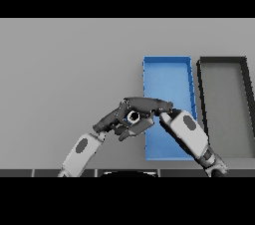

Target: Pick up the blue pipe and place it into the blue bin.

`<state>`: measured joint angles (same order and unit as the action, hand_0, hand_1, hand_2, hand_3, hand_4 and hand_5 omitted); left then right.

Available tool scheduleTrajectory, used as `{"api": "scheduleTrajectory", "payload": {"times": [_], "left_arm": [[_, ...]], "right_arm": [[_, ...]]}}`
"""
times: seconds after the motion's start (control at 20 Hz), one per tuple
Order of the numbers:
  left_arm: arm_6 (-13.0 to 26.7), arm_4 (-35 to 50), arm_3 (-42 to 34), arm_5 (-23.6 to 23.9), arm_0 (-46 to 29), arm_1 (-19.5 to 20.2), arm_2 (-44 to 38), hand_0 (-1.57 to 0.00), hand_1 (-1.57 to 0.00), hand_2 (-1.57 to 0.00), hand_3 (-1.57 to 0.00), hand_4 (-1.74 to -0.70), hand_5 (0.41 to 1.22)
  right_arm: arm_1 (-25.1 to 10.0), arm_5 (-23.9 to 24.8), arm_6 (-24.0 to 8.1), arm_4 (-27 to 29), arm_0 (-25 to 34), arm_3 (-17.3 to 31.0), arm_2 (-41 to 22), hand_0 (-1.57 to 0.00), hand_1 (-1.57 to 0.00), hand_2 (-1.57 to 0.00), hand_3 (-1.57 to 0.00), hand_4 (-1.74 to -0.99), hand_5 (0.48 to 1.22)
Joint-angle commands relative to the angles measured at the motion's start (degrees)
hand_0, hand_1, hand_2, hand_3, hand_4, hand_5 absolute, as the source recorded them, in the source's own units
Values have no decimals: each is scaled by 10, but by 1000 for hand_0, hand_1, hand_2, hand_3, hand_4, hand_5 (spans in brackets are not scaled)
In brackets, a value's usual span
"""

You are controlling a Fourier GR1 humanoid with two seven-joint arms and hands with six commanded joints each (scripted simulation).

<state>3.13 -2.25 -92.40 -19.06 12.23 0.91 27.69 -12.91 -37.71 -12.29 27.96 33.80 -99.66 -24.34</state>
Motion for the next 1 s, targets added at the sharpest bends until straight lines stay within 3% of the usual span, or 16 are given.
{"api": "scheduleTrajectory", "payload": {"times": [0.0,0.05,0.1,0.15,0.25,0.35,0.4,0.5,0.65,0.85,0.95], "left_arm": [[2,-2,-3,0,1,-1,-1,-1571,-1569,-1571,-1546,-1729,1221],[-11,-3,-2,-1,1,-1,-1,-1571,-1569,-1571,-1442,-1724,1221],[-12,-11,-12,0,-7,3,3,-1569,-1513,-1458,-1468,-1656,1221],[-26,-23,-7,-5,-2,7,1,-1307,-1239,-1188,-1203,-1542,1221],[-11,-38,-5,-21,0,6,0,-836,-793,-760,-770,-1320,1221],[-38,-63,-5,-39,0,8,-3,-535,-507,-486,-492,-1144,1221],[-44,-83,-3,-45,5,8,-6,-427,-405,-388,-394,-1068,1150],[-47,-109,9,-37,5,-1,-6,-273,-259,-248,-252,-955,972],[-48,-103,5,-35,1,4,-15,-139,-132,-127,-128,-876,781],[-4,-77,17,-32,-1,-17,-30,-57,-54,-51,-52,-884,654],[14,-66,5,-37,-11,-14,-33,-36,-34,-32,-33,-895,625]], "right_arm": [[3,5,-1,8,-1,-2,-1,-1523,-1523,-1524,-1512,-1470,1158],[0,9,-17,20,1,-9,2,-1532,-1533,-1533,-1523,-1475,1171],[3,12,-12,21,-4,-11,-1,-1540,-1540,-1541,-1533,-1478,1181],[5,18,-12,18,-5,-18,-5,-1546,-1547,-1547,-1541,-1481,1189],[0,25,-19,17,-3,-16,-4,-1555,-1555,-1555,-1552,-1484,1201],[-2,38,-17,19,-8,-26,-10,-1561,-1561,-1561,-1559,-1486,1208],[-5,44,-12,15,-6,-27,-10,-1563,-1563,-1563,-1561,-1487,1211],[-7,43,-21,13,2,-16,-9,-1566,-1566,-1566,-1565,-1488,1214],[-4,45,-18,11,-2,-13,-9,-1568,-1568,-1568,-1568,-1488,1218],[3,56,-18,4,6,-11,-8,-1570,-1570,-1570,-1570,-1488,1220],[3,61,-26,37,4,-8,-2,-1570,-1570,-1570,-1570,-1489,1220]]}}
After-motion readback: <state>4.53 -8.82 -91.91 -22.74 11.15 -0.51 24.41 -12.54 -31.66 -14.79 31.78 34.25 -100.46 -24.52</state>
